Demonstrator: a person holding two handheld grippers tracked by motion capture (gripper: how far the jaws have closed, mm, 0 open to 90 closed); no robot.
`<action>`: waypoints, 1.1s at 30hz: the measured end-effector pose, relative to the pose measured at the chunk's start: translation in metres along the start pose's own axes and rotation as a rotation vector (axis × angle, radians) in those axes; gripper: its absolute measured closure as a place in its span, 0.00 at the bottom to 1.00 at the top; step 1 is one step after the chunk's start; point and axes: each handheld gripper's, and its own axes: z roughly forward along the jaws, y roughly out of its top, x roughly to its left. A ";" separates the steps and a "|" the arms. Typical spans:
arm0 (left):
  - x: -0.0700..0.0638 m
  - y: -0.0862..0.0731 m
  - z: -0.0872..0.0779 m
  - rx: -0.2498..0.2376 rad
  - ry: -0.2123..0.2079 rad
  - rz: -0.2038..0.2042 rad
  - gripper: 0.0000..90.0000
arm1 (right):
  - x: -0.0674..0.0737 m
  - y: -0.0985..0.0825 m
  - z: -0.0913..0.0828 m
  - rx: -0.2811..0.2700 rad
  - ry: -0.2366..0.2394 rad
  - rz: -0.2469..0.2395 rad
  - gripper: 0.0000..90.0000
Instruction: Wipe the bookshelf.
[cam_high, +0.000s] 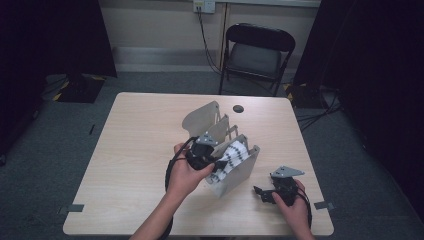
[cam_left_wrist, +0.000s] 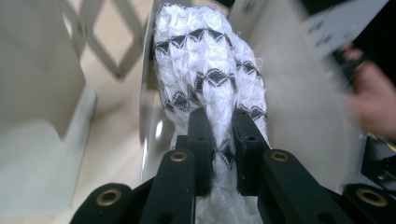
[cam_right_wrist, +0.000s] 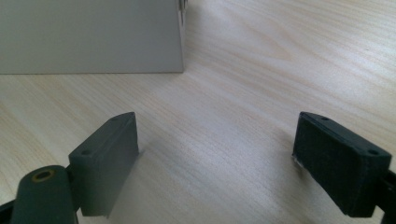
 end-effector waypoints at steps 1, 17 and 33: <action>-0.002 0.007 -0.003 -0.006 -0.004 0.008 0.89 | 0.000 0.000 0.000 0.000 0.000 0.000 0.15; -0.014 0.013 0.009 -0.010 -0.036 0.035 0.89 | 0.000 0.000 0.000 -0.001 -0.001 0.001 0.15; -0.007 -0.022 0.042 0.039 -0.047 -0.004 0.89 | 0.000 0.000 0.000 -0.001 0.002 -0.003 0.15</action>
